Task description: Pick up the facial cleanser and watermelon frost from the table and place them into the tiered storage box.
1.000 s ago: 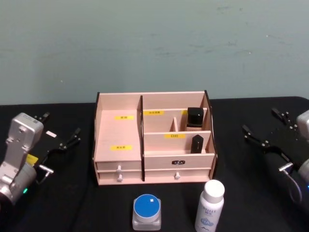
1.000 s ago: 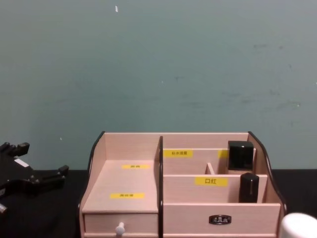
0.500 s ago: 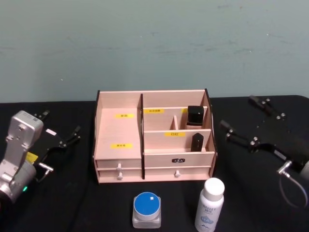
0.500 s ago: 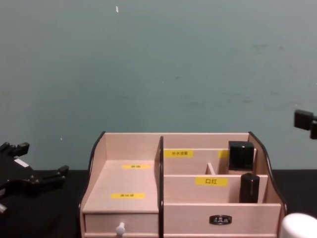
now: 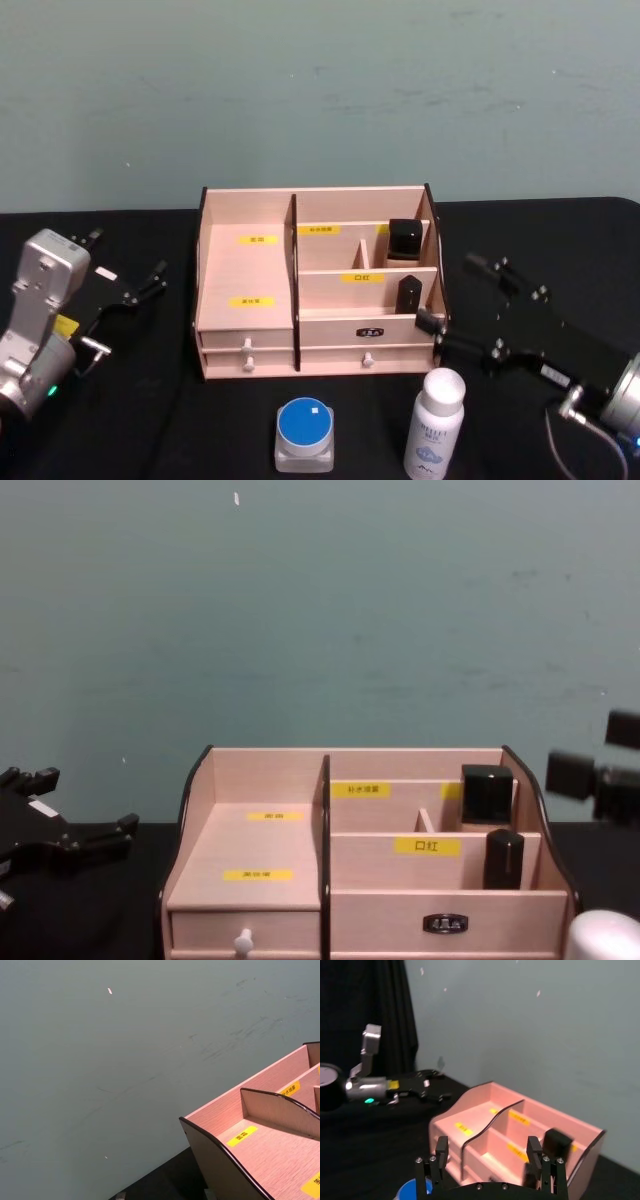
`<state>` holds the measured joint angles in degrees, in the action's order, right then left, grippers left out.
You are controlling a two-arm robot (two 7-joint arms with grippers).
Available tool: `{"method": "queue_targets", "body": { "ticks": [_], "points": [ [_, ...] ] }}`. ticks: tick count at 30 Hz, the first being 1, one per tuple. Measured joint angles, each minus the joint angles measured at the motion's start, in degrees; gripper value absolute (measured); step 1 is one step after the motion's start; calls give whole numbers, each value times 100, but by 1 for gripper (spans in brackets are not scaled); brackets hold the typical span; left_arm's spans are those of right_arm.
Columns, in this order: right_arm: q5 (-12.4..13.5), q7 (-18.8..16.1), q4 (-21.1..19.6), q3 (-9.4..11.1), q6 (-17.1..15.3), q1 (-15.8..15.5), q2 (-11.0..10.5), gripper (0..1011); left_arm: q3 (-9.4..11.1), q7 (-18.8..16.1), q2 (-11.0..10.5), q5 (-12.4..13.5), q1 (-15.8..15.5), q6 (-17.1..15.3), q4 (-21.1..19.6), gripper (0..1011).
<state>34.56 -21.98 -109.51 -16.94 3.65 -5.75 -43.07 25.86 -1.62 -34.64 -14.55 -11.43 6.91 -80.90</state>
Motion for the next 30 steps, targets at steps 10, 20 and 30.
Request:
{"method": "queue_targets", "body": {
  "ticks": [10, 20, 30],
  "points": [
    [136, -110, -393, 122, -442, -442, -170, 1002, 0, 0, 0, 0, 0, 0, 0, 1010],
    [38, 181, -874, 402, -976, -1047, -407, 1002, 0, 0, 0, 0, 0, 0, 0, 1010],
    [-222, 383, -993, 560, -1151, -1318, -405, 1002, 0, 0, 0, 0, 0, 0, 1, 1010]
  ]
}}
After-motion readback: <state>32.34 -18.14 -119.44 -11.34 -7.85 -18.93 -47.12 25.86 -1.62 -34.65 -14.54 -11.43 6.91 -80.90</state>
